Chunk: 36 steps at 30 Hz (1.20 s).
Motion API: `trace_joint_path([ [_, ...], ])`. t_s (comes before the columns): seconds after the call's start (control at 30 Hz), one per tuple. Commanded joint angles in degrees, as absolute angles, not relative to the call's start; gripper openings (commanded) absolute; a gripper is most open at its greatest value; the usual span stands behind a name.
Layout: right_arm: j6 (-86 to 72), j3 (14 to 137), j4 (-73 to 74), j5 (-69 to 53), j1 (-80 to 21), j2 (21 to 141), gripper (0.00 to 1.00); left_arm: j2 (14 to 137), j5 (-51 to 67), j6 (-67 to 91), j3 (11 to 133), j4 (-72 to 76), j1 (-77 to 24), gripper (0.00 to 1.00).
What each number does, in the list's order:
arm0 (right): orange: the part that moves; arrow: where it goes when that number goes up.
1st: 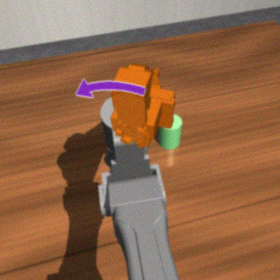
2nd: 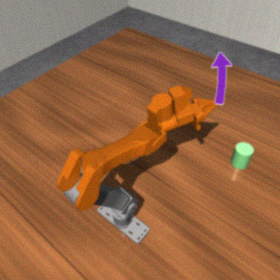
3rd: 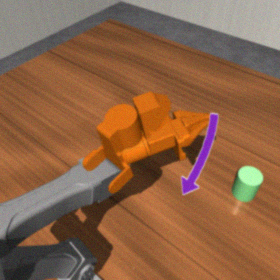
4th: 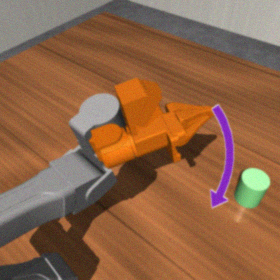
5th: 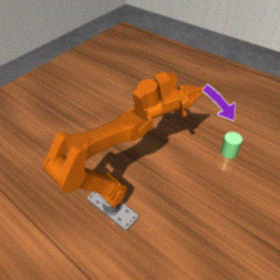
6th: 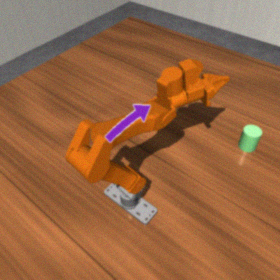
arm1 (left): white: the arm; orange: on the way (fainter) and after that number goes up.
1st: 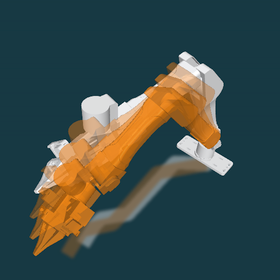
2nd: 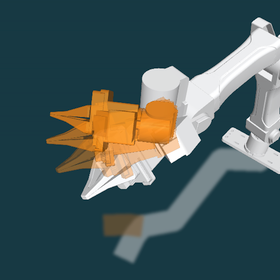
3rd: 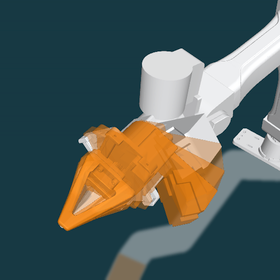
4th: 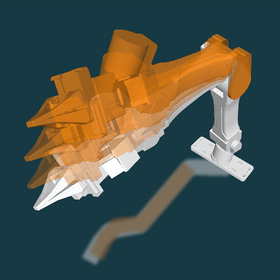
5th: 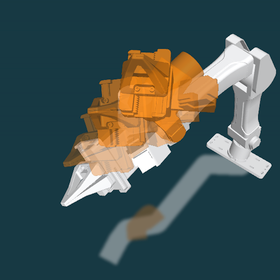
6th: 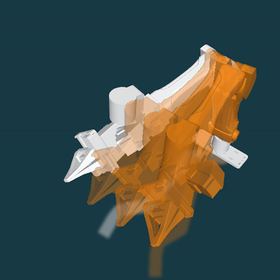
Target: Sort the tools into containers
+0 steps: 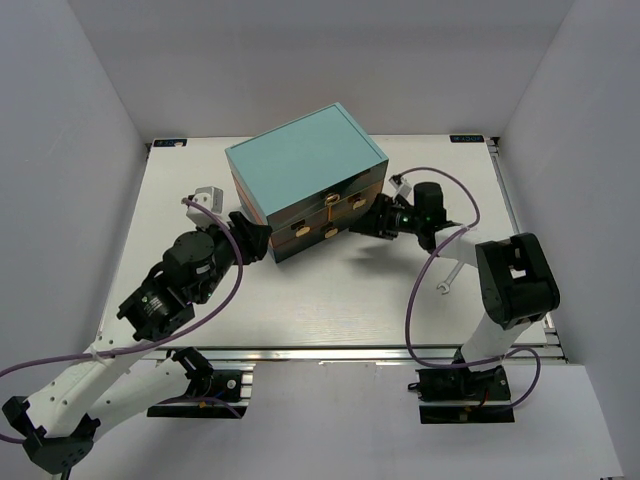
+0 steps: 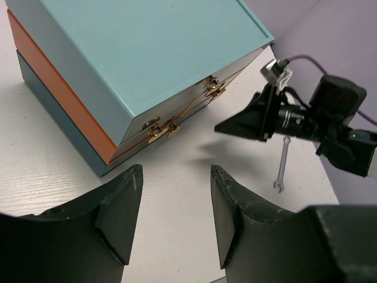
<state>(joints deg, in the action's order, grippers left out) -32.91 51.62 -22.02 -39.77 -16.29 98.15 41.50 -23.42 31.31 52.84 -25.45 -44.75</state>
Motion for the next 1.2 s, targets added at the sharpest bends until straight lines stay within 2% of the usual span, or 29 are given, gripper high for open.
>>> trace_joint_path([
  [0.0, -37.09, 47.04, -23.82, -37.27, -19.15, 95.63, 0.66, 41.75, -23.29, 30.15, 52.82, -24.35, -44.74, 0.59],
  [0.27, -41.04, 47.98, -24.35, -30.6, -24.78, 98.17, 0.68, 41.4, -23.38, 30.67, 52.38, -24.26, -44.74, 0.59],
  [0.47, -51.84, 52.38, -21.8, -23.75, -26.36, 101.95, 0.72, 41.31, -23.82, 31.55, 53.17, -25.31, -44.74, 0.59],
  [0.63, -58.87, 53.09, -23.37, -22.94, -26.98, 104.14, 0.72, 42.1, -23.82, 32.25, 54.66, -26.45, -44.74, 0.59],
  [1.17, -63.9, 56.07, -32.17, -22.06, -27.77, 110.83, 0.58, 49.83, -21.45, 32.17, 58.97, -24.87, -44.82, 0.59],
])
